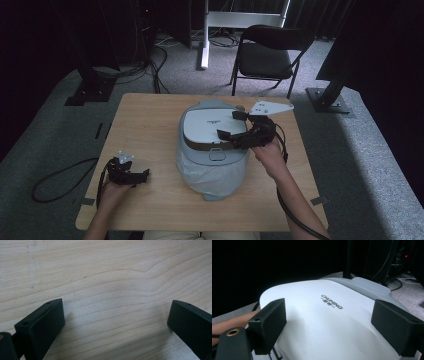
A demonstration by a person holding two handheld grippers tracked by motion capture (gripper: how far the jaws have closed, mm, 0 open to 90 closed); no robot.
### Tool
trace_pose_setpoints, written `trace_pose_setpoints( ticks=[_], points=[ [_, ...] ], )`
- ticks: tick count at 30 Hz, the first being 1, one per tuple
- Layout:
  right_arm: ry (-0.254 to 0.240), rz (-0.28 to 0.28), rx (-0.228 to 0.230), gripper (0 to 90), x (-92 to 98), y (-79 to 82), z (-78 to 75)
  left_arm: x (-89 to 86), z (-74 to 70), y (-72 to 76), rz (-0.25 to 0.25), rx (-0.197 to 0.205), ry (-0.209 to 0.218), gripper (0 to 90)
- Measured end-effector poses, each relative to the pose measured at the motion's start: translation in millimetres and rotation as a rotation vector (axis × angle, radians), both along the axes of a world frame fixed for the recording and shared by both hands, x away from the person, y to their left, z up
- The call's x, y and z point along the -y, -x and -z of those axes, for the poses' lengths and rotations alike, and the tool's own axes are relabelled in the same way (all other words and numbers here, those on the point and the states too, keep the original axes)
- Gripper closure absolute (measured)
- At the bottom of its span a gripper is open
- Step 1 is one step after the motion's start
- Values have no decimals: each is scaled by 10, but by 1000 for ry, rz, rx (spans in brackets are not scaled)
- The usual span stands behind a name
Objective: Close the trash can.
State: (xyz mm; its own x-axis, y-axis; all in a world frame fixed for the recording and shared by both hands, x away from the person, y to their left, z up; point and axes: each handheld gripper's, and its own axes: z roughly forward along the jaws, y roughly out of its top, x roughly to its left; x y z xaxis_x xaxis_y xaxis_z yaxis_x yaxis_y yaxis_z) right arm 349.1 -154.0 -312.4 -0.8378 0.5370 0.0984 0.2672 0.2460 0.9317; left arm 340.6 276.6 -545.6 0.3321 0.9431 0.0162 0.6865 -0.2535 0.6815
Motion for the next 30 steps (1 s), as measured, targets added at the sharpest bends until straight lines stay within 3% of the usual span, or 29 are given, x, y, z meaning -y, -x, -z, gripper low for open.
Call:
trace_pose_setpoints(
  ticks=[4,14,21,30],
  points=[
    [12,-7,21,123,-40,63,3,-1,0,2,1,-1,-1,12],
    [53,-16,19,122,-92,128,77,-1,0,2,1,-1,-1,12],
    [125,14,55,109,-150,179,142,-1,0,2,1,-1,-1,12],
    [114,38,56,110,-119,197,161,-1,0,3,1,0,0,12]
  ],
)
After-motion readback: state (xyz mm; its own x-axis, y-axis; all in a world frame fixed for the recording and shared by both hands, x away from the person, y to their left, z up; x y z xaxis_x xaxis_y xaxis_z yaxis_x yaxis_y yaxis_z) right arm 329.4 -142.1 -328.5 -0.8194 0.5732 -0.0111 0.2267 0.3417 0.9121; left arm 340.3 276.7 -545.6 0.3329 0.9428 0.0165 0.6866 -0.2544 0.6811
